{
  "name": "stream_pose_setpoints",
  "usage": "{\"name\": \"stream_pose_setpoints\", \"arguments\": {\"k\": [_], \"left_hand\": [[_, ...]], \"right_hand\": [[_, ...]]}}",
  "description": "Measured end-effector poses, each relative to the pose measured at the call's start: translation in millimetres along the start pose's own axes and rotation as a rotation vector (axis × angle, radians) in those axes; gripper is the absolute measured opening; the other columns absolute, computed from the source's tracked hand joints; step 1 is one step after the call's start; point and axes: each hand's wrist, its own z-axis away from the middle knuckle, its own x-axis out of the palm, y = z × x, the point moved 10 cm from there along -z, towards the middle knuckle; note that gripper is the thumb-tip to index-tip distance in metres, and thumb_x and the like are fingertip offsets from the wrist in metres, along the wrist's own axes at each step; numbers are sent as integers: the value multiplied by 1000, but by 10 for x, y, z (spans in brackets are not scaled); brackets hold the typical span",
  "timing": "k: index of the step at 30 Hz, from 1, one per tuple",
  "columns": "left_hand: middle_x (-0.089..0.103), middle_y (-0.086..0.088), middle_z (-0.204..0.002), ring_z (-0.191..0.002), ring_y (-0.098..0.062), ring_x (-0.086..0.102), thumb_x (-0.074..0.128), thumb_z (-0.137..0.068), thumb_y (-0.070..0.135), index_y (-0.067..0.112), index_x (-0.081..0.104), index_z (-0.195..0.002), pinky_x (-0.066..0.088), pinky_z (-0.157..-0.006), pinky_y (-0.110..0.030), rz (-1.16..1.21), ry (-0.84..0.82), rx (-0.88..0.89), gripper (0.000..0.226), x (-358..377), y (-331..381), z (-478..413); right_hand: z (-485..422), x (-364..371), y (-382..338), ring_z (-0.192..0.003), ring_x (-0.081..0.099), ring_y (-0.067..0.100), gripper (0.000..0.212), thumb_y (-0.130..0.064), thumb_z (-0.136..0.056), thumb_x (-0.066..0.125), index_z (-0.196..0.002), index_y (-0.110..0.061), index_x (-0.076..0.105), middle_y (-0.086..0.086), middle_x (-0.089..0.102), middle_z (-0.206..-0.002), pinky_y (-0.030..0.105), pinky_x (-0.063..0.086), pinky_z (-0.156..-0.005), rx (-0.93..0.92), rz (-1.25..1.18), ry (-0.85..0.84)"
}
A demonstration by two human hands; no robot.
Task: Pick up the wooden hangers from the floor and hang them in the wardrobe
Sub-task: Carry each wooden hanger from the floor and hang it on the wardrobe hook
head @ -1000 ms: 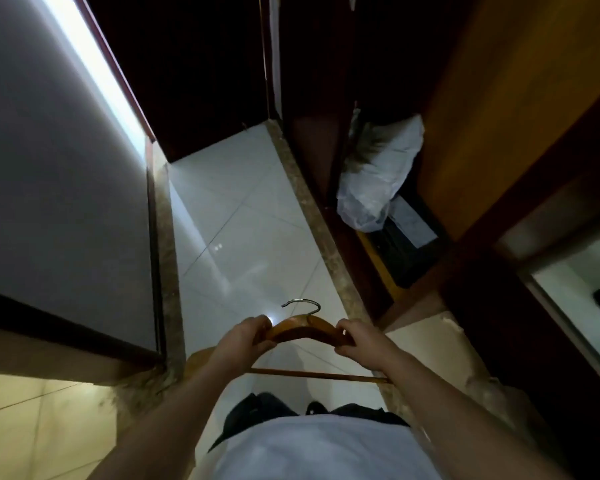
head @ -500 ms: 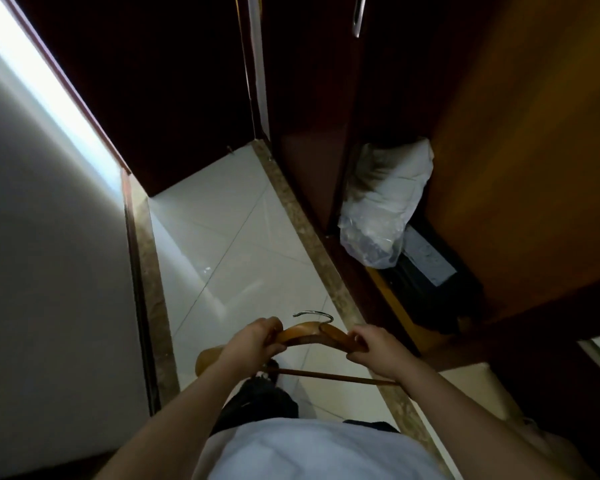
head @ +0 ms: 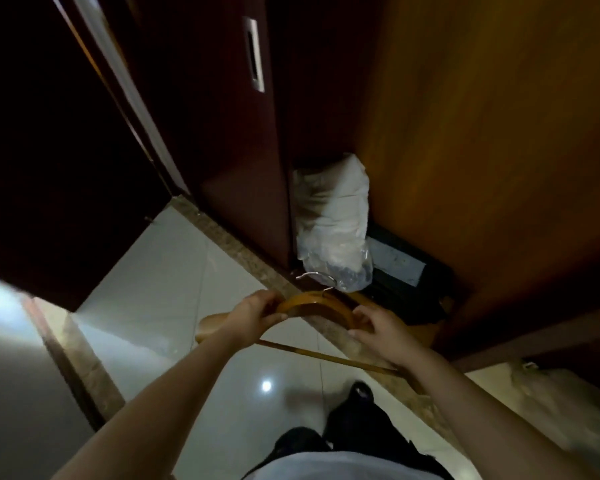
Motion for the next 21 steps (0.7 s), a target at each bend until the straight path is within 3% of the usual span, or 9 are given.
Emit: {"name": "stream_pose_setpoints", "arguments": {"k": [6, 10, 15, 21], "left_hand": [[54, 5, -79, -73, -9, 52, 64, -86, 22, 18, 56, -89, 40, -66, -18, 5, 30, 145, 9, -379, 621, -970], [59, -4, -86, -82, -20, 58, 65, -86, 21, 13, 59, -93, 48, -76, -35, 12, 72, 234, 12, -646, 1146, -1571], [57, 2, -86, -82, -17, 58, 62, -88, 26, 25, 54, -91, 46, -73, -31, -38, 144, 340, 8, -1052, 1909, -2227], [60, 2, -92, -87, -14, 59, 61, -88, 29, 23, 59, -97, 51, -79, -37, -61, 218, 426, 11, -1510, 2679, -2853]], "right_hand": [[-407, -933, 62, -108, 56, 15, 36, -34, -89, 60, -120, -18, 57, -1, 59, -115, 30, 47, -90, -8, -33, 176], [-670, -1671, 135, -114, 51, 15, 43, -33, -91, 56, -130, -15, 50, -4, 52, -121, 28, 42, -93, -7, -48, 278], [-961, -2628, 205, -115, 50, 16, 38, -37, -91, 55, -124, -18, 53, -1, 54, -124, 29, 43, -91, -29, -65, 418], [-1125, -3636, 182, -120, 49, 16, 42, -38, -91, 55, -128, -19, 51, -2, 51, -129, 36, 44, -100, -75, -175, 553]]}}
